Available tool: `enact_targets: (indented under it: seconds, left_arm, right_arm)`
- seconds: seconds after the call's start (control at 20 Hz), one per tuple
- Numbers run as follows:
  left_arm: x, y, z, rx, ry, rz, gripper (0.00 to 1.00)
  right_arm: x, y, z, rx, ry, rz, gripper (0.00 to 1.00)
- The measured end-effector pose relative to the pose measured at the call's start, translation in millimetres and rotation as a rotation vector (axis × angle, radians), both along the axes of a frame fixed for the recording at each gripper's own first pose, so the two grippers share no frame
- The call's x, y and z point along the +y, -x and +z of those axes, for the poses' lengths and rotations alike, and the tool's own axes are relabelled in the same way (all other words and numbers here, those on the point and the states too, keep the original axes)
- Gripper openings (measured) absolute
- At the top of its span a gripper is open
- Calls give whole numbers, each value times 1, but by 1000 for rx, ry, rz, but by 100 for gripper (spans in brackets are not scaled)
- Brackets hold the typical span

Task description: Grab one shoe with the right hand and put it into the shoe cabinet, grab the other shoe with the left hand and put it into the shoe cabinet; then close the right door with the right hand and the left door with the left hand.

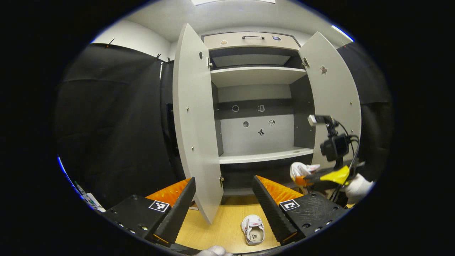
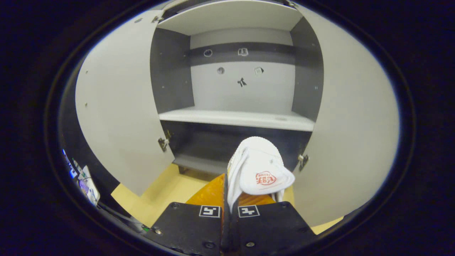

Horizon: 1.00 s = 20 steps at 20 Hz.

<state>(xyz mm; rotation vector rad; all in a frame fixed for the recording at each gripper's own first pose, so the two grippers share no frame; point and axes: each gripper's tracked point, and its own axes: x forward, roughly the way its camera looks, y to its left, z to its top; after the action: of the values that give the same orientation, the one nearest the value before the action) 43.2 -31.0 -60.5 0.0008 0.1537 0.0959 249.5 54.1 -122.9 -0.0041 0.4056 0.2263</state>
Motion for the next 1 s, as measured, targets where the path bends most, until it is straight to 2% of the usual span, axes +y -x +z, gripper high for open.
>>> enact_targets:
  seconds: [0.2, 0.4, 0.55, 0.7, 0.9, 1.0]
  left_arm:
    - [-5, -1, 3, -8, 8, 14, 96]
    - [-5, -2, 5, 3, 5, 42, 96]
    - [0, 0, 7, 9, -8, 74, 96]
    - [2, 3, 5, 28, 13, 98, 96]
    - [7, 8, 5, 31, 13, 122, 96]
    - [10, 10, 5, 29, 14, 125, 96]
  right_arm:
    - [-4, -62, 71, -115, 69, -9, 5]
    - [-3, -134, 105, -163, 79, -41, 5]
    - [-3, -190, 106, -140, 136, -60, 5]
    - [1, -229, 90, -73, 173, -71, 5]
    - [2, -256, 60, 50, 210, -67, 5]
    - [6, -259, 49, 132, 184, -71, 5]
